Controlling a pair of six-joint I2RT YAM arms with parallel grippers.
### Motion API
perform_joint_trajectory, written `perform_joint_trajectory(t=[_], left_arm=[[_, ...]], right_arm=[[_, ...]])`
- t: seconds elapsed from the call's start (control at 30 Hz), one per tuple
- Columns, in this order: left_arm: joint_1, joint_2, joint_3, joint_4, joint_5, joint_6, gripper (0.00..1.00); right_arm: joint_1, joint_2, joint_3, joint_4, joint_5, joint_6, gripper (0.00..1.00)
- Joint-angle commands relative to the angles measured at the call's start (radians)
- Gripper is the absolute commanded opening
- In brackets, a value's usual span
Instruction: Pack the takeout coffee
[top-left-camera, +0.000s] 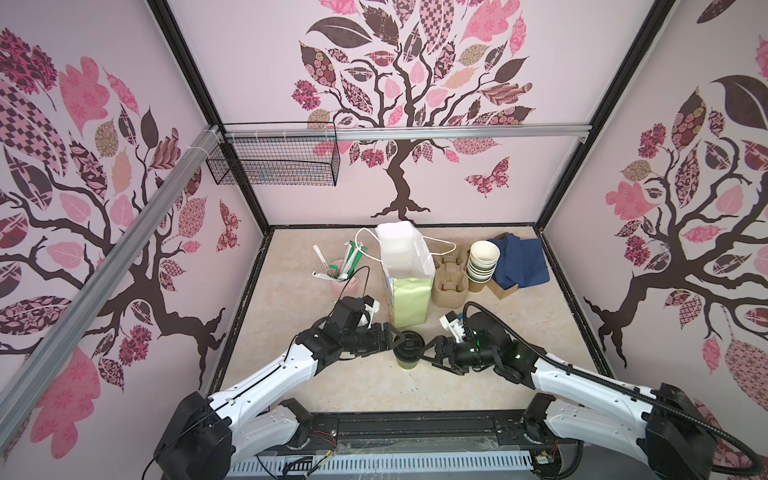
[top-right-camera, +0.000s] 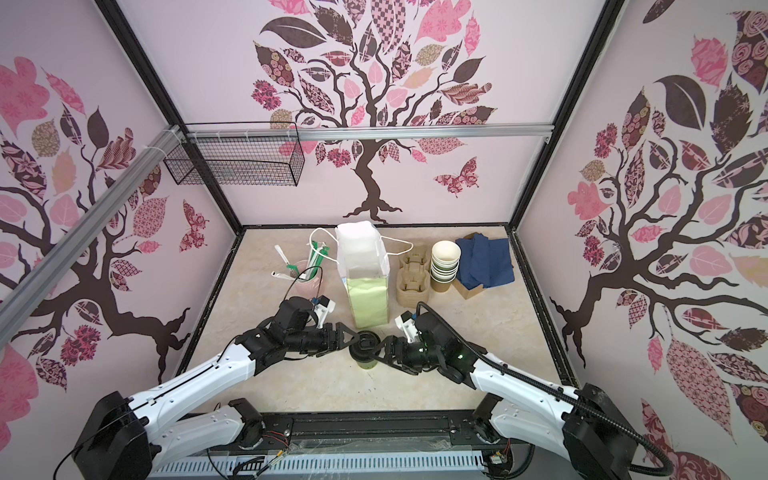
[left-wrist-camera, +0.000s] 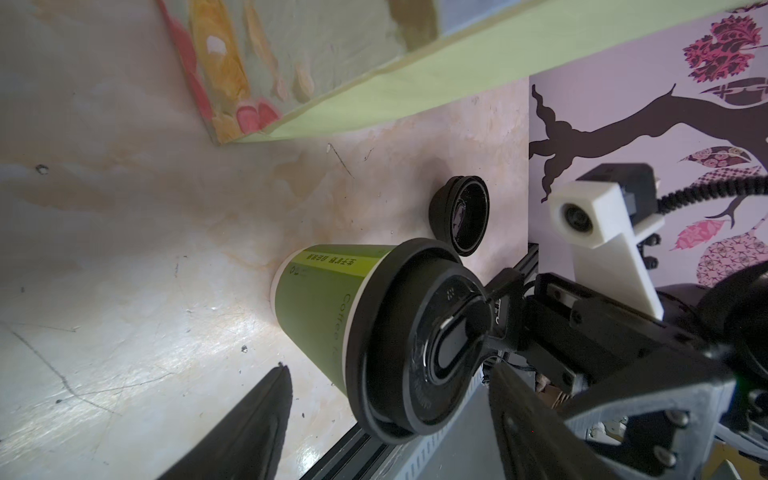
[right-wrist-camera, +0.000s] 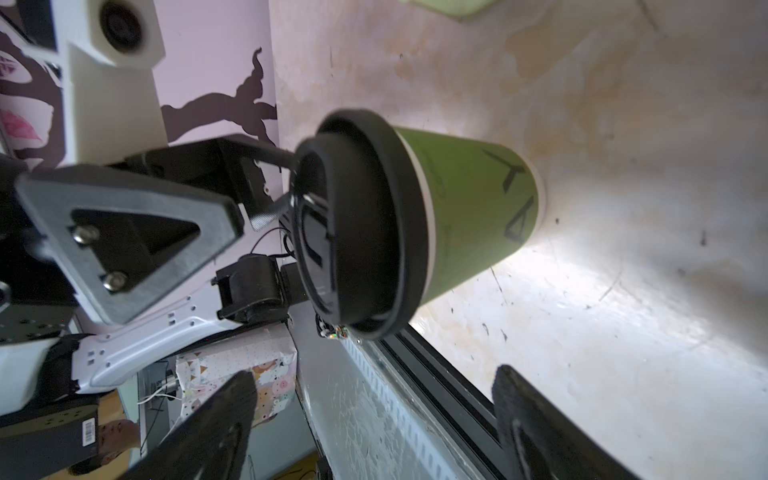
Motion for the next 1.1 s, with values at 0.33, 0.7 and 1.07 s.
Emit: perform_joint_trajectory(t=[0.33, 0.7, 1.07], left_arm=[[-0.056, 0.083, 0.044, 0.034, -0.029, -0.023, 0.76], [-0.058, 0.096, 0.042, -0.059, -0.079, 0.015, 0.66], [-0.058, 0.131, 0.028, -0.110, -0.095, 0.036, 0.60]], right_arm=[[0.060, 0.033, -0.063, 0.116, 0.079, 0.071, 0.88], [0.060, 0.129, -0.054, 0.219, 0.106, 0.090, 0.86], [0.060, 0.149, -0.062, 0.103, 0.246, 0.102, 0.82]])
